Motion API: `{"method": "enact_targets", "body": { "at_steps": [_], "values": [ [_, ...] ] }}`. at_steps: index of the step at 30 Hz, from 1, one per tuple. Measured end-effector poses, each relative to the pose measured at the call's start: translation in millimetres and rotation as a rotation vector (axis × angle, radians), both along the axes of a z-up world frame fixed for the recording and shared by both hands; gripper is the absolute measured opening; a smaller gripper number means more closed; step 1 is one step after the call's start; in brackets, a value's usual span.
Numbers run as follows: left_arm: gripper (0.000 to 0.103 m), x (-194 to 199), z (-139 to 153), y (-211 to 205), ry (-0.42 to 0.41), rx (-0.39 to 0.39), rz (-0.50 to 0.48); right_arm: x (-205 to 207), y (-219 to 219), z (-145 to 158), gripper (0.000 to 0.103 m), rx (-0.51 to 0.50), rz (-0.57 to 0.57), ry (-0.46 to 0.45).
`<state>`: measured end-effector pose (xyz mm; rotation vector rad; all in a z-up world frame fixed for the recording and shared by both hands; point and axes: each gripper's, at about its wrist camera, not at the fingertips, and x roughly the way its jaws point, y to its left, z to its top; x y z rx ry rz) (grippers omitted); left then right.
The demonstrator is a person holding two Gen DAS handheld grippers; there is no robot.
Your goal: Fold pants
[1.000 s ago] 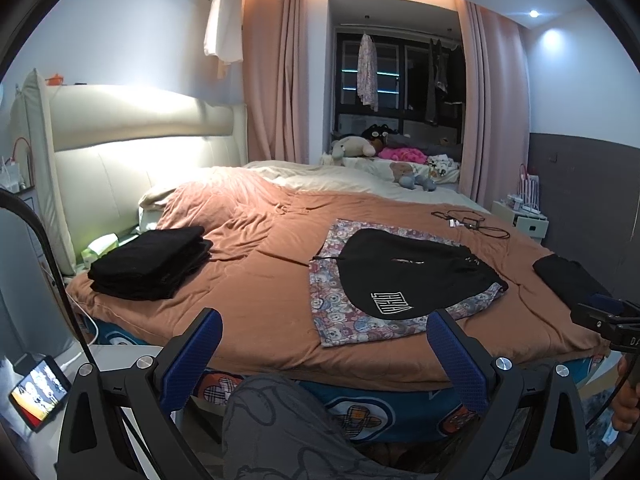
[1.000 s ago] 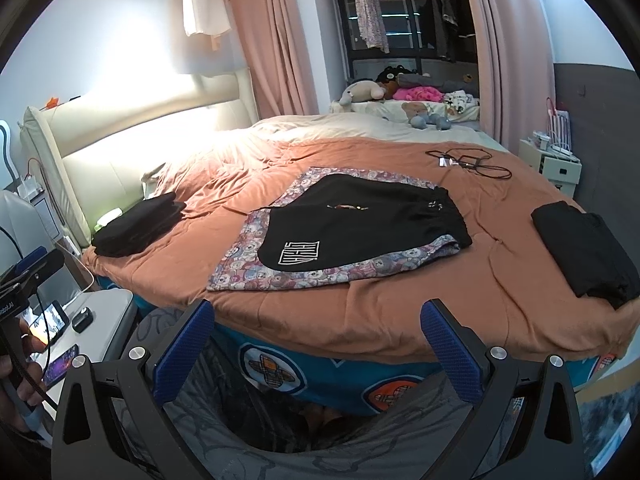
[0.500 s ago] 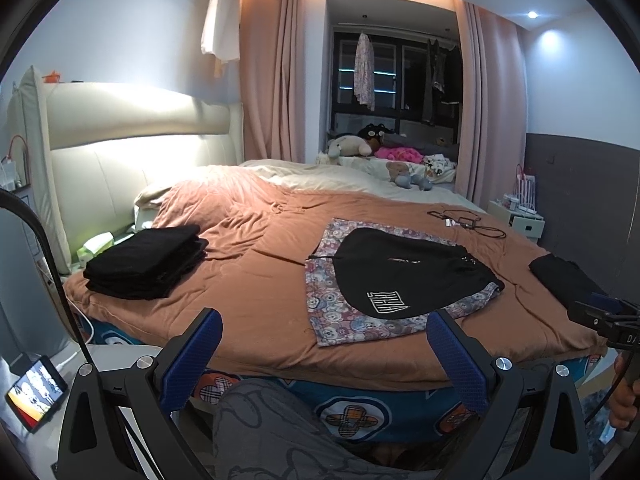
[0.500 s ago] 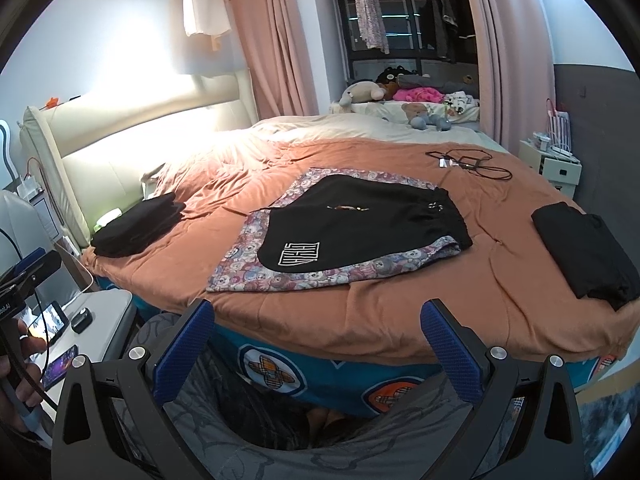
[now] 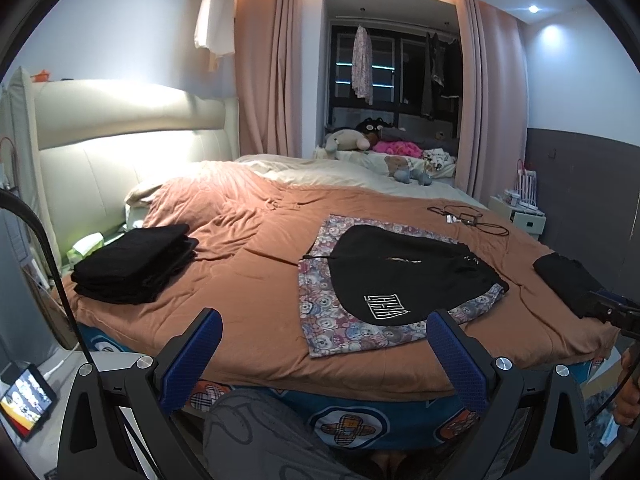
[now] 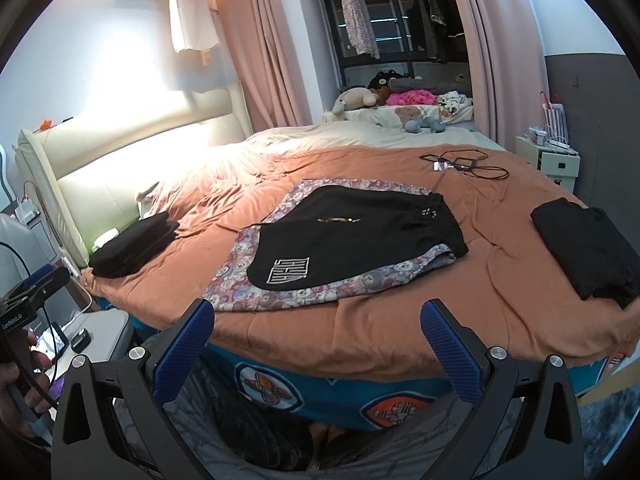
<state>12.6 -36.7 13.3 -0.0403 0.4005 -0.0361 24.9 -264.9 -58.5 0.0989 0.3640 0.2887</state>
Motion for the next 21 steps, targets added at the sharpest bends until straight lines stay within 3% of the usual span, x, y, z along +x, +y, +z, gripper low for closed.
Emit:
{"method": "enact_targets", "body": {
  "at_steps": [10, 15, 21],
  "values": [
    [0.102, 53.8, -13.3, -0.4, 0.067, -0.043, -0.020, 49.0, -12.4, -4.3, 0.102, 0.030, -0.048, 0.019],
    [0.080, 87.0, -30.3, 1.8, 0.158, -0.079, -0.032, 79.9, -18.3, -5.9, 0.096, 0.050, -0.059, 0.042],
    [0.071, 120.0, -54.0, 11.5, 0.259, -0.150, -0.024, 116.2, -26.2, -9.5, 0.090, 0.073, -0.066, 0.085]
  ]
}}
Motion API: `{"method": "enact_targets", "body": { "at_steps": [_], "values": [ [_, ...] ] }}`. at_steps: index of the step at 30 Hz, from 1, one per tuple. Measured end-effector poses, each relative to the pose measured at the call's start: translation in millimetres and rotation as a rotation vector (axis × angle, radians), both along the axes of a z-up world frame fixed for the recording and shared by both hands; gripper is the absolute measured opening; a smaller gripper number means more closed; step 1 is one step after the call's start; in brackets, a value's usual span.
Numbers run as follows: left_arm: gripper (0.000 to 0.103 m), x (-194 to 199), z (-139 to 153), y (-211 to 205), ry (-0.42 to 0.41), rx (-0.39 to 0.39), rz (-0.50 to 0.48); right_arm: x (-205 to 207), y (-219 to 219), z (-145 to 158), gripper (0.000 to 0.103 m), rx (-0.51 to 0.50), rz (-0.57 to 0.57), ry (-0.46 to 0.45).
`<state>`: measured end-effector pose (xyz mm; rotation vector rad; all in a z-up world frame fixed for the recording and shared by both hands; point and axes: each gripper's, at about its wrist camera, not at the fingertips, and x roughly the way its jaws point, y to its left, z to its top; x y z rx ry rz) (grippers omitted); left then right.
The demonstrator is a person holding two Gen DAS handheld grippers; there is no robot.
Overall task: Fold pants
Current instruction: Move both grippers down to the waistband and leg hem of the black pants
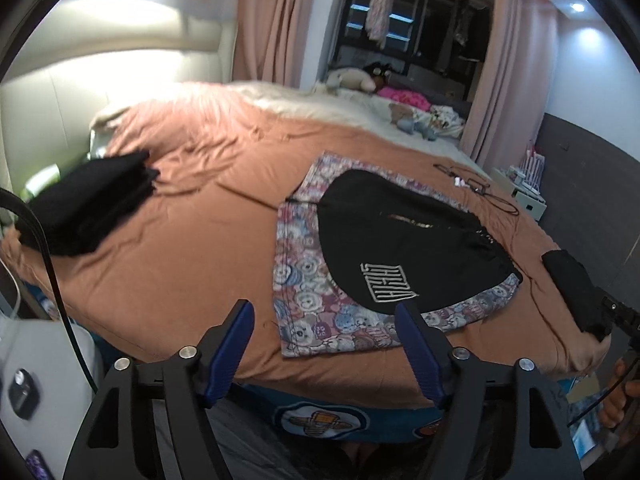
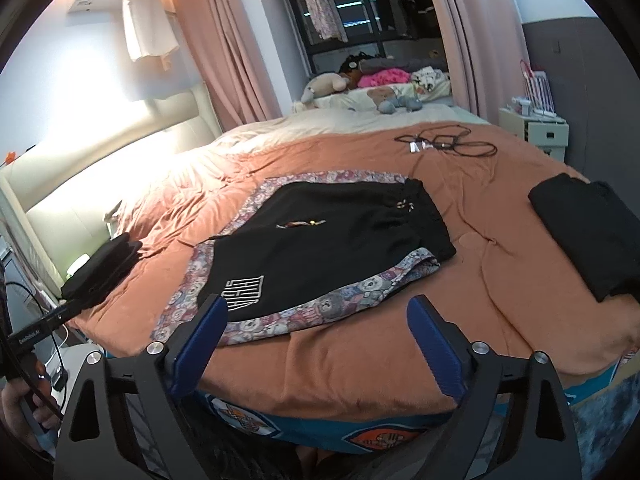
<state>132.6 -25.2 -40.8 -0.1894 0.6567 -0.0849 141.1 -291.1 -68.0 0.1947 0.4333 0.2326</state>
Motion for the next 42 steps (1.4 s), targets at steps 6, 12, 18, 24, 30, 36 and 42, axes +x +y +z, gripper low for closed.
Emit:
{"method": "enact_targets", "body": {
  "at_steps": [6, 12, 18, 24, 30, 36, 42],
  "values": [
    [0.061, 26.0, -26.0, 15.4, 0.116, -0.074, 0.020, 28.4, -7.7, -5.4, 0.090, 0.025, -0.017, 0.042],
    [0.048, 49.1, -50.0, 31.2, 0.227, -0.172, 0.048, 52.4, -15.1, -13.9, 0.090, 0.050, -0.028, 0.087],
    [0.047, 69.9, -78.0, 42.5, 0.350, -0.304, 0.068, 71.5, -21.9, -26.0, 0.087, 0.079, -0.036, 0.133],
    [0.047, 82.6, -102.5, 50.9, 0.447, -0.432, 0.088, 95.1, -29.7, -40.0, 0.086, 0.116, -0.027, 0.189],
    [0.047, 88.3, -118.7, 52.0, 0.525, -0.531, 0.101, 116.4, -32.9, -47.6, 0.086, 0.158, -0.009, 0.230],
    [0.047, 87.7, -127.9, 54.4, 0.565, -0.587, 0.127, 132.6, -34.8, -54.8, 0.086, 0.175, 0.002, 0.252],
    [0.048, 86.3, -132.7, 52.9, 0.559, -0.618, 0.134, 142.9, -38.8, -62.5, 0.086, 0.192, 0.002, 0.278]
  ]
}}
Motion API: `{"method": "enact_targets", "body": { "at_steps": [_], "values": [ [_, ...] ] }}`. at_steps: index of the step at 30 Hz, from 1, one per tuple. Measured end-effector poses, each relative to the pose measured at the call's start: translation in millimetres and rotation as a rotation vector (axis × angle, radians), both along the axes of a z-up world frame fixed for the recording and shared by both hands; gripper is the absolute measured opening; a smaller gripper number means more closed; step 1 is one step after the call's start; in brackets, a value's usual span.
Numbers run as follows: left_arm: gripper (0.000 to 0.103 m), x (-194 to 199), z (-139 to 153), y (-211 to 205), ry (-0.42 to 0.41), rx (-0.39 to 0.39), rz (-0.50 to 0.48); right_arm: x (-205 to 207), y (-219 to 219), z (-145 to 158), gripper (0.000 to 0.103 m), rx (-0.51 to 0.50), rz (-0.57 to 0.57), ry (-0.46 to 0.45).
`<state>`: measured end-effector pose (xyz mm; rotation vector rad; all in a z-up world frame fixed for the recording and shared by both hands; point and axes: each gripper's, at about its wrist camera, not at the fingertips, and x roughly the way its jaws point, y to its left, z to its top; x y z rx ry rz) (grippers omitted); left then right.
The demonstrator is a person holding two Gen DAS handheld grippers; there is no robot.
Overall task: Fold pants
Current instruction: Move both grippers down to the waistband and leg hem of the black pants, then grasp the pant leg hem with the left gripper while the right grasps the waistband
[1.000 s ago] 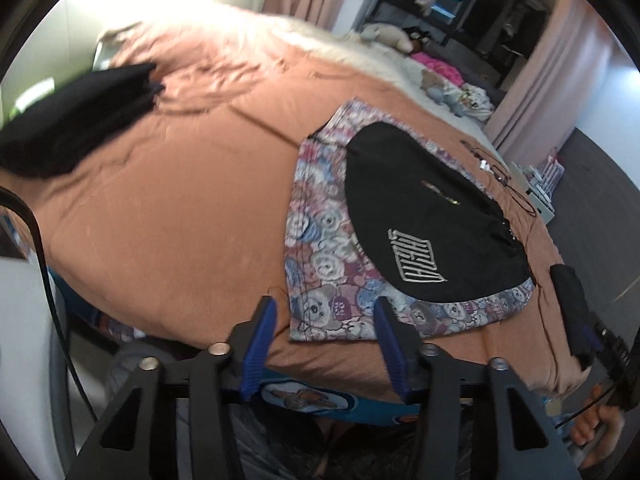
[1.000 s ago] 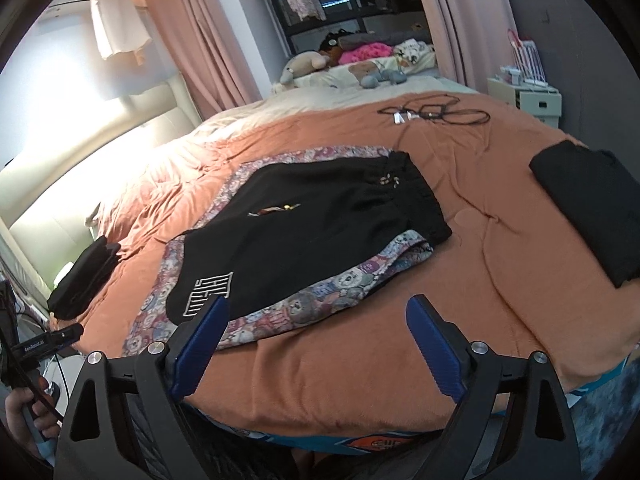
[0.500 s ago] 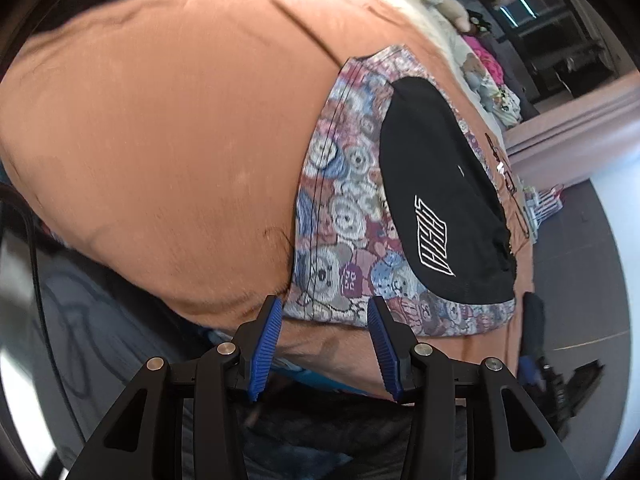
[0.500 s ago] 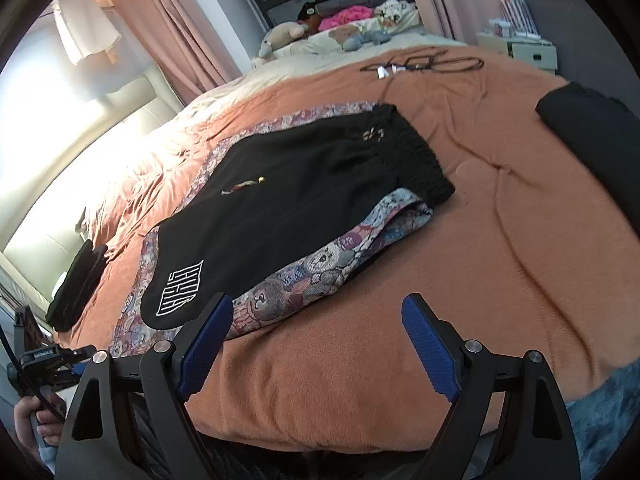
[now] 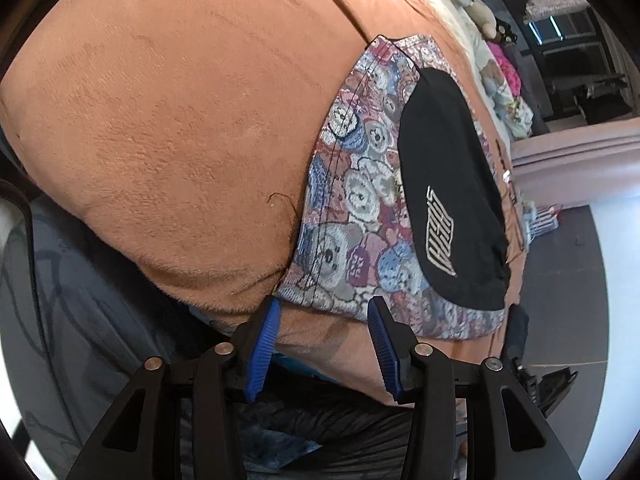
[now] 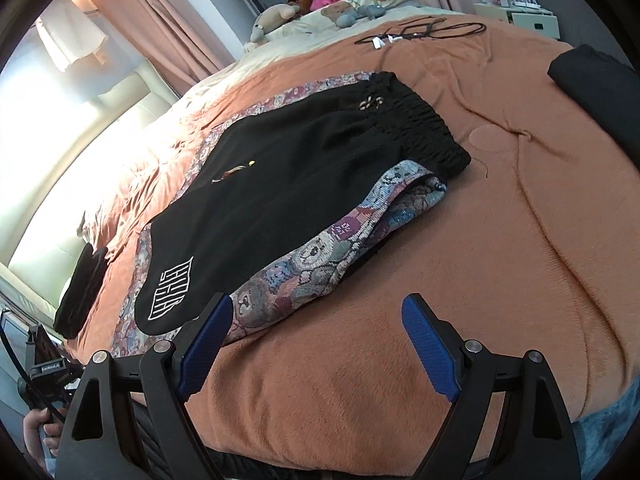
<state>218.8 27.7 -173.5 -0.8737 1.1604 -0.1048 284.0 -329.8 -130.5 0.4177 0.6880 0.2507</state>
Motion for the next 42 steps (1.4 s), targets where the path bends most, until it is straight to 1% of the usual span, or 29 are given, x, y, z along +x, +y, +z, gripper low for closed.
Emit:
{"method": "enact_targets", "body": {
  "at_steps": [8, 11, 14, 16, 20, 22, 23, 24, 27, 29, 32, 33, 34, 36, 37, 39, 42],
  "values": [
    [0.048, 8.6, -0.9, 2.3, -0.077, 0.009, 0.071, 16.8, -5.7, -11.1, 0.086, 0.044, -0.020, 0.049],
    [0.048, 5.3, -0.4, 1.9, -0.090, 0.001, 0.101, 23.4, -11.1, -12.6, 0.086, 0.055, -0.044, 0.062],
    [0.048, 0.6, -0.4, -4.7, -0.098, 0.015, 0.100, 29.6, -16.9, -14.7, 0.086, 0.082, -0.070, 0.068],
    [0.048, -2.2, -0.3, -6.4, -0.108, 0.018, 0.113, 34.8, -20.1, -17.2, 0.079, 0.094, -0.082, 0.077],
    [0.047, 3.9, -1.4, -10.4, -0.111, 0.042, 0.121, 42.9, -22.0, -19.6, 0.074, 0.116, -0.099, 0.081],
    [0.036, 7.0, 0.6, -9.8, -0.111, 0.079, 0.131, 47.3, -25.1, -20.2, 0.071, 0.129, -0.108, 0.084],
    [0.029, 7.5, 0.9, -9.0, -0.107, 0.090, 0.135, 48.8, -25.3, -20.2, 0.070, 0.135, -0.114, 0.087],
    [0.023, 8.1, 1.0, -8.0, -0.105, 0.096, 0.139, 51.6, -27.9, -21.2, 0.068, 0.148, -0.121, 0.089],
    [0.016, 9.0, 3.3, -7.8, -0.111, 0.109, 0.142, 57.9, -37.1, -24.1, 0.061, 0.184, -0.143, 0.094],
    [0.014, 10.0, 8.3, -10.0, -0.126, 0.120, 0.138, 60.2, -43.1, -25.7, 0.057, 0.203, -0.161, 0.095],
    [0.012, 13.3, 19.3, -12.7, -0.153, 0.137, 0.134, 61.6, -51.5, -28.9, 0.045, 0.237, -0.180, 0.095],
    [0.012, 15.3, 23.7, -13.2, -0.163, 0.140, 0.133, 61.5, -54.5, -30.3, 0.035, 0.250, -0.181, 0.094],
    [0.012, 16.8, 27.7, -13.7, -0.174, 0.145, 0.131, 61.3, -56.4, -31.0, 0.022, 0.259, -0.175, 0.100],
    [0.012, 22.2, 39.1, -14.5, -0.206, 0.156, 0.126, 59.7, -58.4, -29.1, 0.009, 0.268, -0.162, 0.093],
    [0.012, 24.8, 44.0, -15.3, -0.219, 0.160, 0.123, 56.4, -58.4, -25.4, 0.005, 0.260, -0.161, 0.078],
    [0.012, 31.0, 55.2, -16.6, -0.246, 0.170, 0.120, 52.8, -59.6, -17.1, 0.003, 0.249, -0.163, 0.050],
    [0.011, 43.1, 71.9, -15.4, -0.288, 0.169, 0.125, 47.5, -62.9, -7.0, 0.003, 0.254, -0.166, 0.013]
  ]
}}
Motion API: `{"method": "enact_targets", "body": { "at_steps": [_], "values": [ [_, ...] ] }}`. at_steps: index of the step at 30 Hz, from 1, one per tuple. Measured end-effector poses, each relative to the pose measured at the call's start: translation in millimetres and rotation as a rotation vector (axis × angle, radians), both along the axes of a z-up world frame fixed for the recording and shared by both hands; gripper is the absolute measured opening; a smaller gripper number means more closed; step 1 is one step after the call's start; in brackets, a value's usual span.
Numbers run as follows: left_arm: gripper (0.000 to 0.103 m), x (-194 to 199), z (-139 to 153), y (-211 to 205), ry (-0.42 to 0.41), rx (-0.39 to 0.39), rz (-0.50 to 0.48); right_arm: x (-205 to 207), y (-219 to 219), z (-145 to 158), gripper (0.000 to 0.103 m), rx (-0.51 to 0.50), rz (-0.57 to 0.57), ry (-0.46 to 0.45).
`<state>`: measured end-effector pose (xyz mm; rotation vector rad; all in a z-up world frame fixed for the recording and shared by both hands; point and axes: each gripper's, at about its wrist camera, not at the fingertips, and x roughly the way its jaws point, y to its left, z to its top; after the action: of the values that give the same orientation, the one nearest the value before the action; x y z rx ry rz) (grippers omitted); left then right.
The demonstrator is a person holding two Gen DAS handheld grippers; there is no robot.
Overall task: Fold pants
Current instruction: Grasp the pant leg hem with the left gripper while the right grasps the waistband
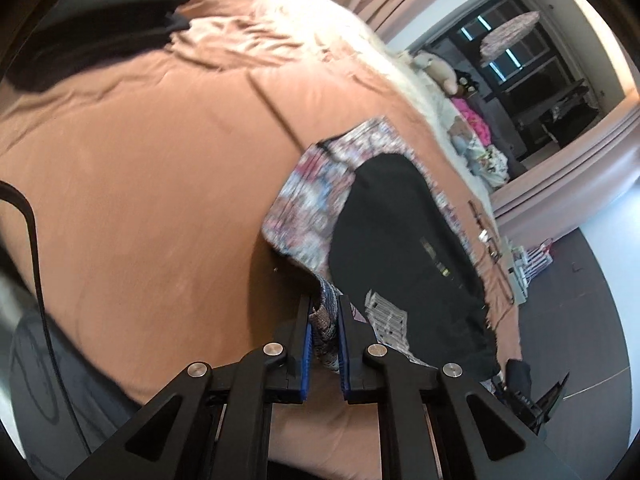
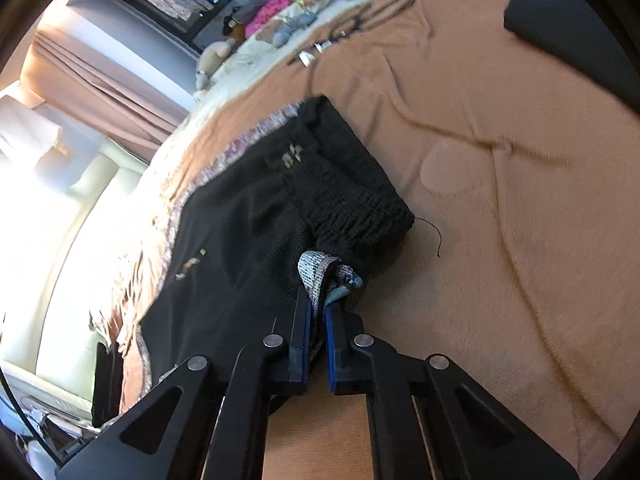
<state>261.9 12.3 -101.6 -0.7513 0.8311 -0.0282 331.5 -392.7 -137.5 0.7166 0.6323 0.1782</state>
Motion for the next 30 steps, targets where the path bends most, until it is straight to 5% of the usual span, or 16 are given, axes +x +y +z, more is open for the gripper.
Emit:
{"method": "enact_targets", "body": {
  "at_steps": [15, 30],
  "values": [
    [0.011, 76.4, 81.3, 2.0, -0.169, 0.022, -0.003, 11.0, -2.0, 40.9, 0.003, -0.014, 0.022, -0.086],
    [0.011, 195.8, 108.0, -8.6, -0.205, 0.085, -0.032, 83.7, 12.7, 68.4, 0.003, -0.052, -0.003, -0.115]
  ]
}}
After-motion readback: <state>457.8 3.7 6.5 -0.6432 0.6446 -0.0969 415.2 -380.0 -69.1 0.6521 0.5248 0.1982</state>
